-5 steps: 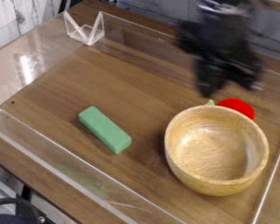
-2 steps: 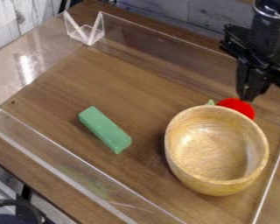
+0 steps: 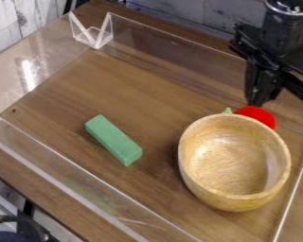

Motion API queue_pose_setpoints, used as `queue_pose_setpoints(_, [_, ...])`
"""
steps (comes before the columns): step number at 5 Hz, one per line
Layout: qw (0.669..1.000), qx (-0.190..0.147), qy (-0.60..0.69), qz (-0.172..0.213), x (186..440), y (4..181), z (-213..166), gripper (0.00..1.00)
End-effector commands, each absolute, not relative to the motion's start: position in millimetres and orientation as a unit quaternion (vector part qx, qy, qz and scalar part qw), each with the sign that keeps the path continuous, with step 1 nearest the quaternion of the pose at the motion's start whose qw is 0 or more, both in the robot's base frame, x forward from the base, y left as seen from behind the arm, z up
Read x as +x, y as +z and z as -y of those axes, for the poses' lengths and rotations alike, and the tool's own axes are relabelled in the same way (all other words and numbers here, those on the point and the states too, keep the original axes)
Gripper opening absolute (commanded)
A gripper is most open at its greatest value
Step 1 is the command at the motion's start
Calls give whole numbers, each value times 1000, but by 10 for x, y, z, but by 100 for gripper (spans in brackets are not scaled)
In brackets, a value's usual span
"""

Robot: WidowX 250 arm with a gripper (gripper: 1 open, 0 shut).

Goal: Move the red object to the left side of the table

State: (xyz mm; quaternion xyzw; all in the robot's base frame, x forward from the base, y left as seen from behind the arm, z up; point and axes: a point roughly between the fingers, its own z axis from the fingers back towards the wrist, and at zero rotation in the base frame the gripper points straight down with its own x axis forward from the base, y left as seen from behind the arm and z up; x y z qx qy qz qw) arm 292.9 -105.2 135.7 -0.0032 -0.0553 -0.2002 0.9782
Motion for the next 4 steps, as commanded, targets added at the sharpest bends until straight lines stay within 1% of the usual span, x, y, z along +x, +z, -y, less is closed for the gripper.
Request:
queue_pose_setpoints(1, [975, -2, -210, 75, 3006, 1498, 1062, 0])
queue_pose_setpoints(4, [982, 8, -176, 62, 2947, 1453, 1048, 0])
